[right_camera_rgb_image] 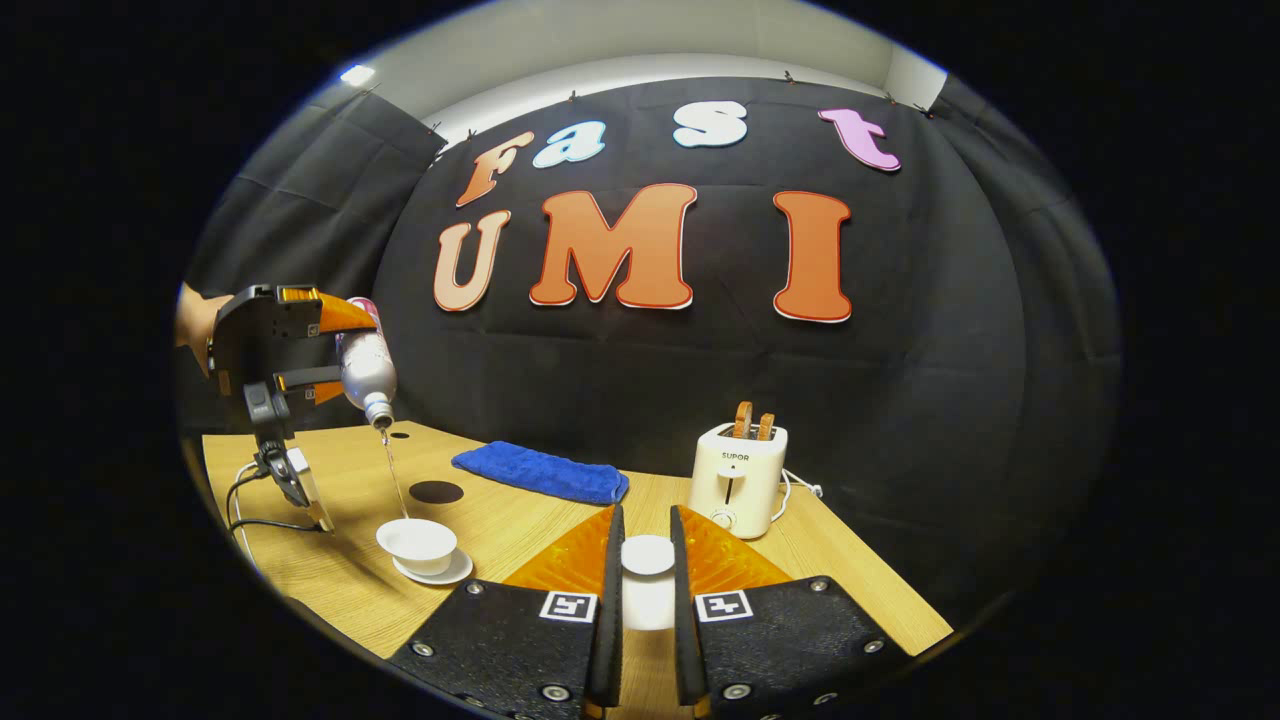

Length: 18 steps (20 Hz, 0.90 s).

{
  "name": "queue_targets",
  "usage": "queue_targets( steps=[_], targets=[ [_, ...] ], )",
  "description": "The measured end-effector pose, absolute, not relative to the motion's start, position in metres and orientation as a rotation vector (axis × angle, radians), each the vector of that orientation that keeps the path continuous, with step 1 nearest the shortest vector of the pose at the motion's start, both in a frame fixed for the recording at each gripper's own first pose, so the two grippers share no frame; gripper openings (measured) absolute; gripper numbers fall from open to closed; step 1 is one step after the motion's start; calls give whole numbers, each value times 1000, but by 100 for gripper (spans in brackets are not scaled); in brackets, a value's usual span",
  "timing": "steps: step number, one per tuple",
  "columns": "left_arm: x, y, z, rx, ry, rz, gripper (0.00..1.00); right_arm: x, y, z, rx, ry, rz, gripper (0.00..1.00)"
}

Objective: Open the teacup lid with one hand, grasp the water bottle and pour water into the teacup with the other hand; after pouring, place the water bottle on the coaster and then close the teacup lid.

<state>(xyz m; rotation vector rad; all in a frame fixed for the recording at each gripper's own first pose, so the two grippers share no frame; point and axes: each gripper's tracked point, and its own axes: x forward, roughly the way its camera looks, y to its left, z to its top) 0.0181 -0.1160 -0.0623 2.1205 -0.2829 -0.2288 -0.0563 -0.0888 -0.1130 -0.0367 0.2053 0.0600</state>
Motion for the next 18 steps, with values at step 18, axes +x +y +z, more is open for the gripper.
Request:
queue_targets(
  steps=[18],
  targets=[
    [4, -134, -90, 2139, -392, -258, 84, -55, -72, -126, -26, 236, 88, 22]
  ],
)
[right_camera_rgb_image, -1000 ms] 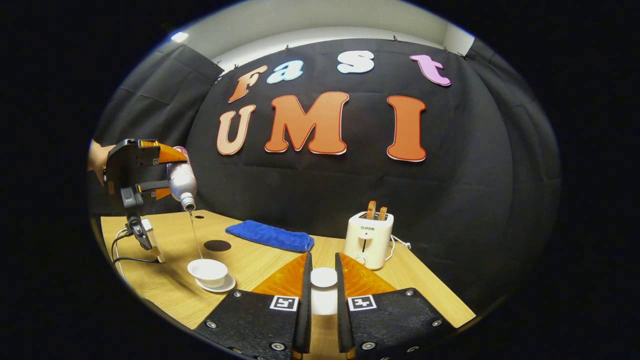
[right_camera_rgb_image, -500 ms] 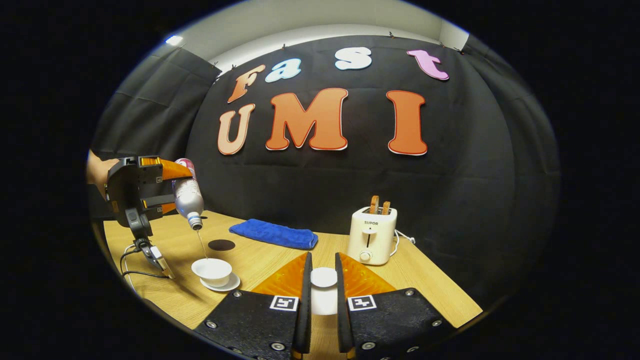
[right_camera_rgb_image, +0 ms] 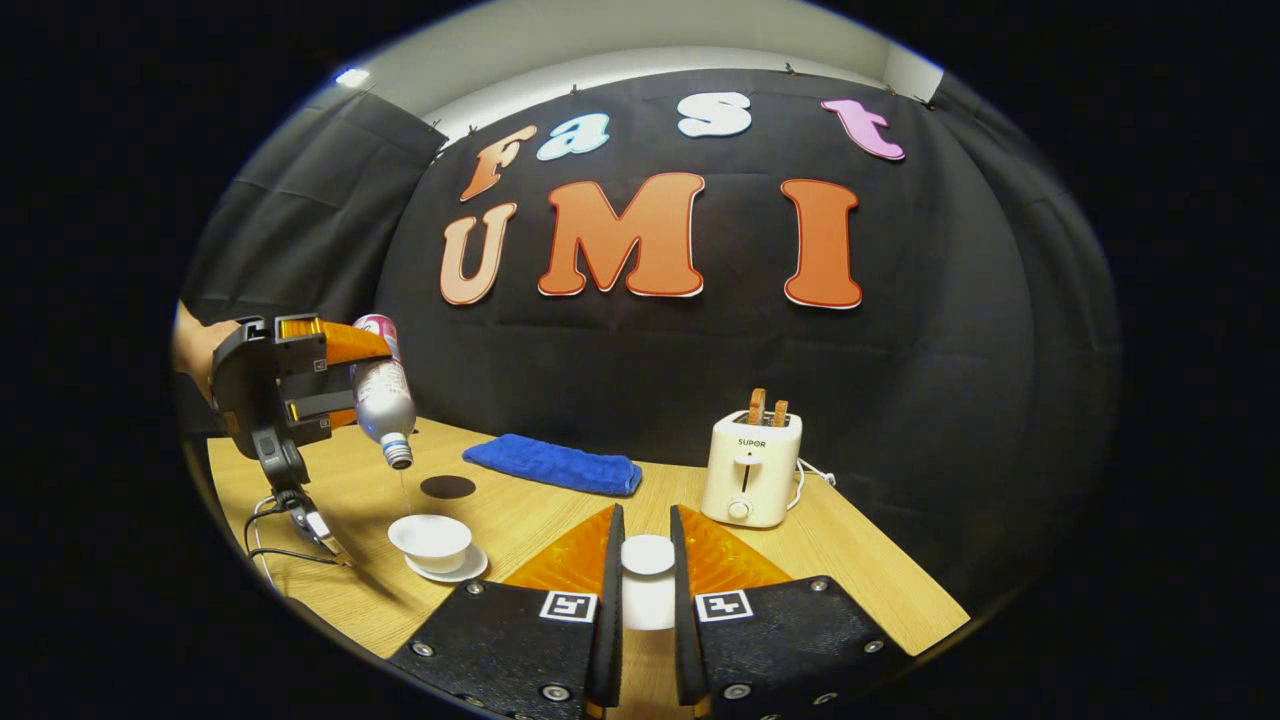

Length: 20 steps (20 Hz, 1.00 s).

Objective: Open the teacup lid with one hand, grasp the water bottle and pour water into the teacup with the other hand; after pouring, place the water bottle on the coaster and then close the teacup lid.

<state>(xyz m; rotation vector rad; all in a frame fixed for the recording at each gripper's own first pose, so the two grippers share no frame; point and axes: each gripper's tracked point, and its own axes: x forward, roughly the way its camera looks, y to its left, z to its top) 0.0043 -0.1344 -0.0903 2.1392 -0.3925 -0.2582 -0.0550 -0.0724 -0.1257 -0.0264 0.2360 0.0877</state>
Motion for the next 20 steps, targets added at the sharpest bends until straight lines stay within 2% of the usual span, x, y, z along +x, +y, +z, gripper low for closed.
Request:
queue_targets(
  steps=[2, 4, 6, 7, 8, 9, 10, 11, 13, 14, 16, 17, 20],
  targets=[
    [3, -137, -83, 2108, -419, -247, 87, -55, -68, -124, -26, 237, 94, 22],
    [2, -143, -72, 2066, -453, -232, 82, -53, -63, -122, -24, 235, 100, 22],
    [3, -143, -59, 2016, -477, -206, 84, -50, -58, -120, -26, 234, 103, 22],
    [4, -143, -52, 1989, -488, -192, 81, -49, -55, -118, -30, 232, 105, 22],
    [5, -144, -44, 1958, -504, -175, 84, -48, -52, -117, -32, 230, 105, 22],
    [5, -144, -36, 1919, -519, -160, 81, -46, -49, -114, -32, 226, 107, 22],
    [6, -143, -29, 1860, -526, -160, 86, -44, -47, -110, -23, 215, 101, 22],
    [8, -142, -20, 1802, -536, -149, 81, -42, -43, -108, -6, 215, 107, 22],
    [10, -140, 5, 1697, -582, -107, 87, -38, -32, -106, 9, 211, 113, 22],
    [10, -139, 19, 1642, -606, -86, 81, -36, -28, -106, 1, 210, 114, 22],
    [9, -135, 43, 1559, -655, -34, 86, -32, -22, -102, -4, 207, 114, 22],
    [7, -133, 56, 1528, -691, 4, 83, -30, -18, -101, 15, 206, 113, 22],
    [-2, -122, 85, 1349, -759, 59, 86, -25, 1, -97, 41, 196, 135, 22]
  ],
)
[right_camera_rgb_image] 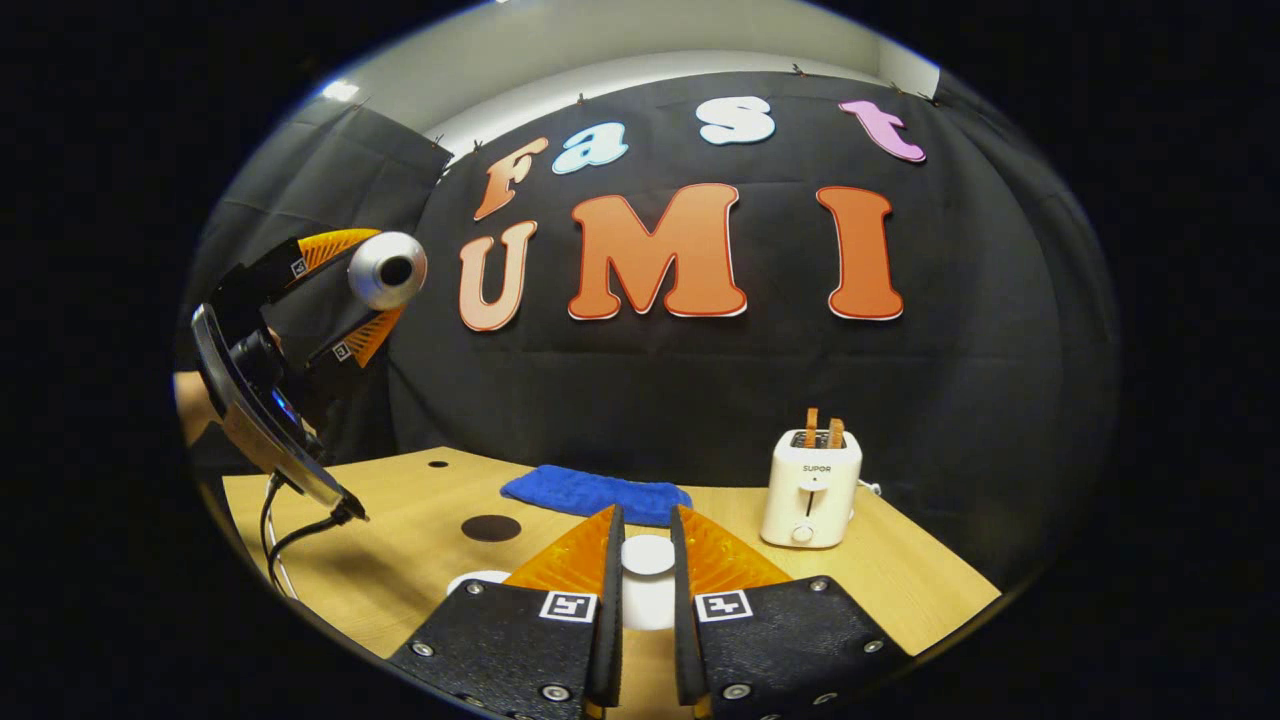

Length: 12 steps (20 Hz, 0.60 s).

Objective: Open the teacup lid with one hand, grasp the water bottle and pour water into the teacup with the other hand; after pouring, place the water bottle on the coaster and then close the teacup lid.

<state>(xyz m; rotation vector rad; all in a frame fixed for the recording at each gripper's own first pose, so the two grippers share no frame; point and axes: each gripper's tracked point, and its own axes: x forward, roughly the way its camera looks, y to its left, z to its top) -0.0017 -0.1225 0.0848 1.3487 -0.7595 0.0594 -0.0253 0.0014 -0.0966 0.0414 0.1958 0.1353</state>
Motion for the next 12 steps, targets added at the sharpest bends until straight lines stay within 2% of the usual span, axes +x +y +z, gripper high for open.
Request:
queue_targets(
  steps=[5, 6, 9, 11, 12],
  targets=[
    [10, -97, 88, 960, -687, 92, 83, -17, 20, -101, 41, 210, 153, 22],
    [14, -96, 83, 895, -653, 80, 79, -15, 23, -102, 35, 214, 154, 22],
    [39, -87, 51, 697, -503, 41, 87, -13, 28, -106, 23, 227, 158, 22],
    [56, -84, 28, 578, -412, 23, 79, -11, 30, -107, 16, 229, 159, 22],
    [64, -80, 16, 533, -370, 23, 79, -10, 31, -108, 16, 227, 158, 22]
  ],
)
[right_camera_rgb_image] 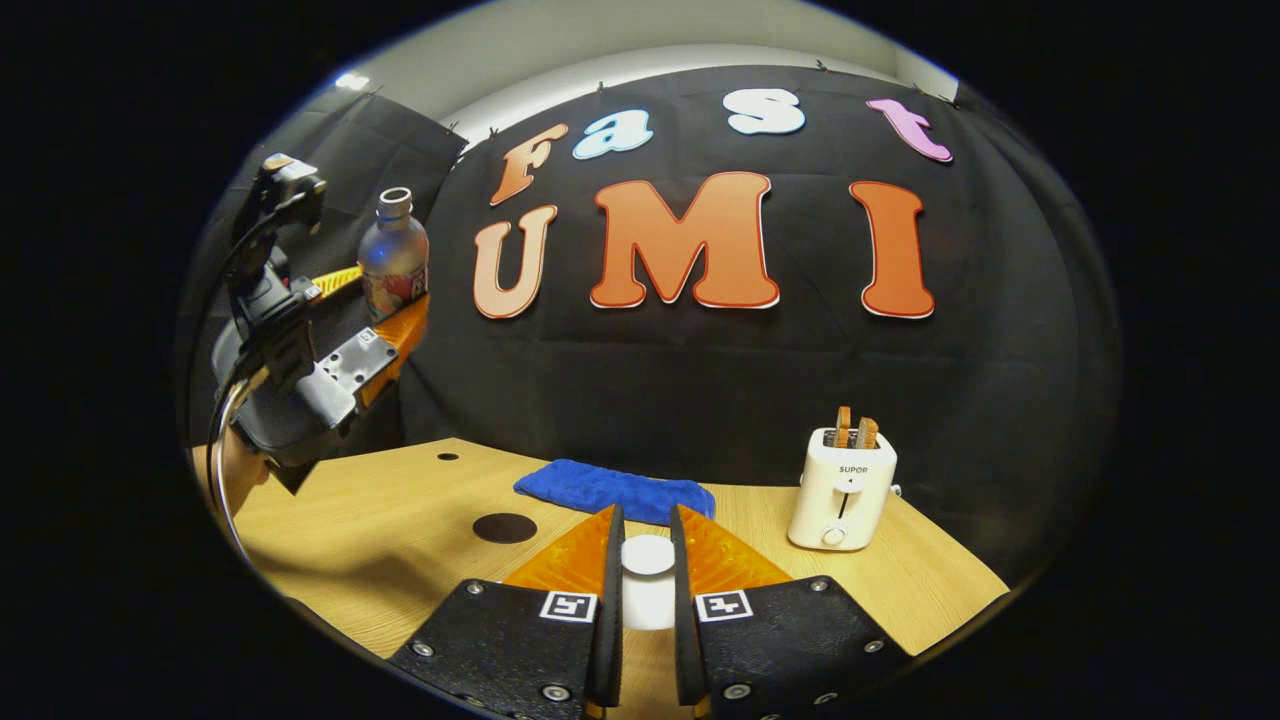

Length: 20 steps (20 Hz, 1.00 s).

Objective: Open the teacup lid with one hand, grasp the water bottle and pour water into the teacup with the other hand; after pouring, place the water bottle on the coaster and then close the teacup lid.

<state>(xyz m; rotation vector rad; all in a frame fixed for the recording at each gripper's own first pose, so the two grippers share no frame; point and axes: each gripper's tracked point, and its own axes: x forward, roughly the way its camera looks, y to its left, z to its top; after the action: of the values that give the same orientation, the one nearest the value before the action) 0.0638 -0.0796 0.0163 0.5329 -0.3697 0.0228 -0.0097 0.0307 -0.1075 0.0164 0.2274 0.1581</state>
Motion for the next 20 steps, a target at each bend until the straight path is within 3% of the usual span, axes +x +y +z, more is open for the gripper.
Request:
queue_targets(
  steps=[1, 5, 8, 9, 10, 20],
  targets=[
    [74, -77, 4, 491, -328, 18, 83, -9, 32, -108, 21, 230, 162, 22],
    [107, -68, -58, 256, -137, -17, 80, -4, 33, -115, 36, 240, 159, 22],
    [121, -67, -96, 128, -22, -35, 87, -3, 37, -122, 40, 256, 167, 22],
    [126, -70, -109, 98, 9, -57, 80, -3, 37, -124, 39, 257, 169, 22],
    [132, -73, -121, 81, 42, -66, 87, -2, 37, -126, 42, 260, 172, 22],
    [143, -94, -213, -72, 298, -160, 83, 3, 47, -147, 55, 303, 200, 22]
  ],
)
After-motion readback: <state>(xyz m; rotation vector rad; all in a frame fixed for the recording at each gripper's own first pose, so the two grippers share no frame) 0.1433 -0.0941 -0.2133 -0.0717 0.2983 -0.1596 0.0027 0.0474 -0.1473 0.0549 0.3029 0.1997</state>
